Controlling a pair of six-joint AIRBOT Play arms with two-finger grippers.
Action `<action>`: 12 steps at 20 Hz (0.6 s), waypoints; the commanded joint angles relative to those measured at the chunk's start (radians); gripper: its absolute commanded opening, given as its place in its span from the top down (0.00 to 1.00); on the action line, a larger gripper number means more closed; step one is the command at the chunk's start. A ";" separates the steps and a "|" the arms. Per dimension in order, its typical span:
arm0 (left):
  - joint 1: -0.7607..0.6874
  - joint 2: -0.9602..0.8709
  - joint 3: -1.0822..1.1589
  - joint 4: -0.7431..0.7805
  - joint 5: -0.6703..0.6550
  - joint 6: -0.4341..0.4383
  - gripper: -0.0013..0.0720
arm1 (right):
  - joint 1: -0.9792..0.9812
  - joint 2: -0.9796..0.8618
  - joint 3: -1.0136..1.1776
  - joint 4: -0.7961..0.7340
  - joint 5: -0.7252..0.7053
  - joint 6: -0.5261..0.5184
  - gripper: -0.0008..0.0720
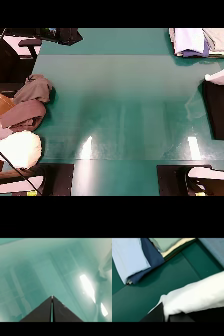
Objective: Fold the shirts.
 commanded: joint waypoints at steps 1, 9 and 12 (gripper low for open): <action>0.000 0.000 0.000 0.000 -0.009 0.007 0.95 | -0.003 0.023 0.049 -0.068 0.132 0.004 0.97; 0.000 0.000 0.000 0.000 -0.036 0.026 0.95 | -0.014 0.074 -0.039 -0.380 0.383 0.053 0.97; 0.000 0.000 0.000 -0.001 -0.036 0.030 0.95 | -0.037 0.106 -0.157 -0.455 0.428 0.054 0.97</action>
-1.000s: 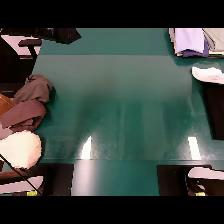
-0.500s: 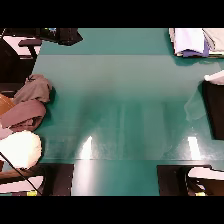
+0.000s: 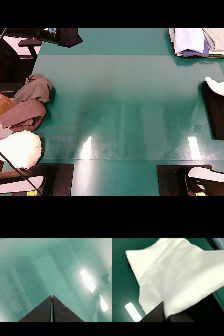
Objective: Fold the shirts.
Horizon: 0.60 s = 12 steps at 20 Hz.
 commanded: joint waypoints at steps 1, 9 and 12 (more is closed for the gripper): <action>0.000 0.000 0.000 0.000 -0.005 0.010 0.95 | -0.032 0.037 -0.117 -0.110 0.077 0.009 0.92; 0.000 -0.001 0.000 -0.002 -0.003 0.010 0.95 | -0.031 0.160 -0.186 0.045 0.032 0.010 0.12; 0.000 -0.001 0.000 -0.001 -0.007 0.010 0.95 | 0.119 0.232 -0.186 0.220 0.006 0.010 0.13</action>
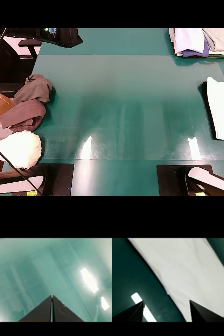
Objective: Fold the shirts.
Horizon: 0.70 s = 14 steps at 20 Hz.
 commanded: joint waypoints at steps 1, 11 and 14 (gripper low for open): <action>0.000 -0.001 0.000 -0.001 0.002 0.000 0.95 | 0.176 0.084 -0.005 0.193 -0.039 0.000 0.13; 0.000 -0.001 0.000 -0.002 0.005 0.000 0.95 | 0.827 0.185 -0.005 0.201 -0.182 -0.001 0.97; 0.000 0.000 0.000 -0.002 0.005 0.000 0.95 | 0.864 0.185 -0.005 0.202 -0.180 0.000 0.97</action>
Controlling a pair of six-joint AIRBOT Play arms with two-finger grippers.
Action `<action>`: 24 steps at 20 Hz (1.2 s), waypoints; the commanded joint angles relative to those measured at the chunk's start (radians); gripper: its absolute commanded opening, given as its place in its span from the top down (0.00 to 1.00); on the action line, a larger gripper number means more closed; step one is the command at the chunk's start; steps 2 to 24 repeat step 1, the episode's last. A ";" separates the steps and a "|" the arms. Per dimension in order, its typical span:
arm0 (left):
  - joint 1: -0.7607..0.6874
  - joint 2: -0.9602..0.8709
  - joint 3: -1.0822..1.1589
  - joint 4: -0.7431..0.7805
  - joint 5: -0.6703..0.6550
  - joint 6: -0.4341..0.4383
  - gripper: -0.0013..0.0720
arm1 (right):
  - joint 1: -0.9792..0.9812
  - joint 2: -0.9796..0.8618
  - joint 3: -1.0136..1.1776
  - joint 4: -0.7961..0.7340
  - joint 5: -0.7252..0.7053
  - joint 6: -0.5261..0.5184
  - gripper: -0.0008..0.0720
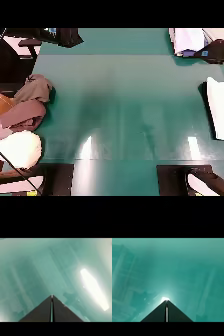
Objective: Fold the shirts.
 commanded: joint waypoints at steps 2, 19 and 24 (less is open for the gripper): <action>0.000 0.000 0.000 0.000 0.000 0.000 0.95 | 0.073 0.006 0.000 0.006 -0.012 0.000 0.97; 0.000 0.000 0.000 0.000 0.000 0.000 0.95 | 0.073 0.006 0.000 0.006 -0.012 0.000 0.97; 0.000 0.000 0.000 0.000 0.000 0.000 0.95 | 0.073 0.006 0.000 0.006 -0.012 0.000 0.97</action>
